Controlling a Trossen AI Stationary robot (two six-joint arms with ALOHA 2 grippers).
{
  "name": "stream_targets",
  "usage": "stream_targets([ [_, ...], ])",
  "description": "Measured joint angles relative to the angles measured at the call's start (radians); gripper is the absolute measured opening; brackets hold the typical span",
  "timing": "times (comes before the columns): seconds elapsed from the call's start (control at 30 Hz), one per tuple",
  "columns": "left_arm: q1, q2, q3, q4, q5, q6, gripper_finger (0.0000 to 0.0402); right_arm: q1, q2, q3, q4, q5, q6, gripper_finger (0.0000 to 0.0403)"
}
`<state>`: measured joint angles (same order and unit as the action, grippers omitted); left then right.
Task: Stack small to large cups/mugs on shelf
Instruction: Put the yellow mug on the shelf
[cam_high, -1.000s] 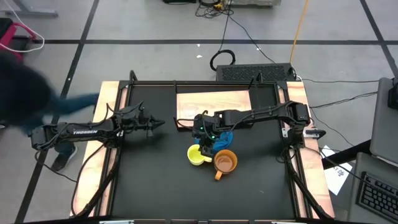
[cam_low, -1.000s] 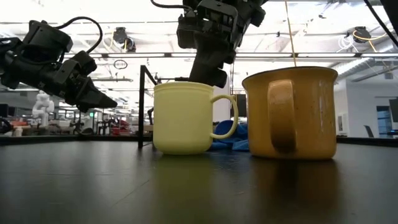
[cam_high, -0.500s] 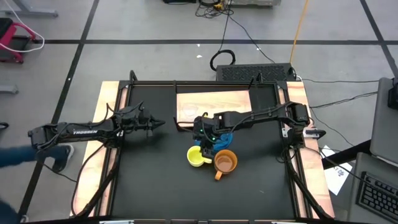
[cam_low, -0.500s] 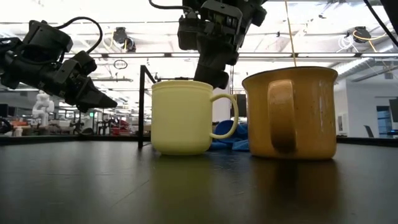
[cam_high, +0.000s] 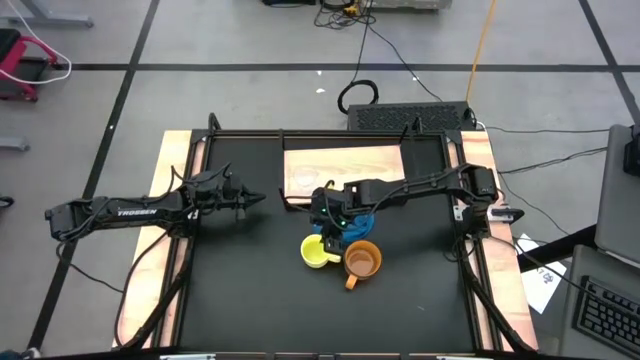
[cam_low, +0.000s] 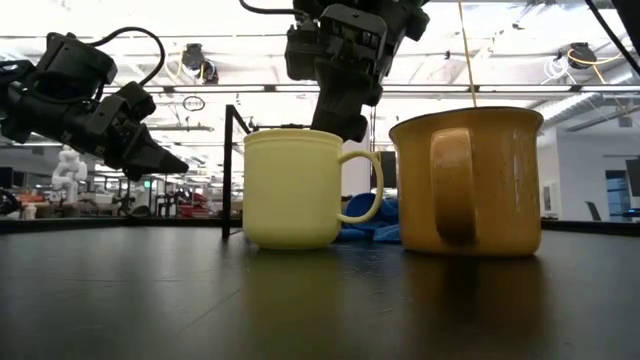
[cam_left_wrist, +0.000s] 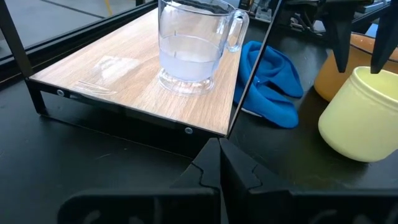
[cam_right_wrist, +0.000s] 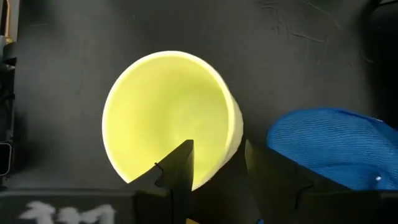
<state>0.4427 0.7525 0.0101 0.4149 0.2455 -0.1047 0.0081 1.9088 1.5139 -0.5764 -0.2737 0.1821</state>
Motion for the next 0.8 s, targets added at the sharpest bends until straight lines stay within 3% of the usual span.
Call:
stream_targets([
  [0.47, 0.0, 0.0, 0.0, -0.003, 0.0, 0.005, 0.0001, 0.017, 0.06, -0.001, 0.016, 0.012, -0.018, 0.0131],
  [0.57, 0.0, 0.0, 0.0, -0.003, 0.0, 0.005, 0.0001, 0.017, 0.066, -0.001, 0.016, 0.012, -0.033, 0.0109],
  [0.73, 0.0, 0.0, 0.0, -0.003, 0.0, 0.009, 0.0001, 0.012, 0.066, -0.001, 0.02, 0.01, -0.039, 0.0025],
  [0.8, 0.0, 0.0, 0.0, -0.003, 0.0, 0.01, 0.0001, 0.011, 0.066, -0.001, 0.015, 0.009, -0.045, 0.001],
])
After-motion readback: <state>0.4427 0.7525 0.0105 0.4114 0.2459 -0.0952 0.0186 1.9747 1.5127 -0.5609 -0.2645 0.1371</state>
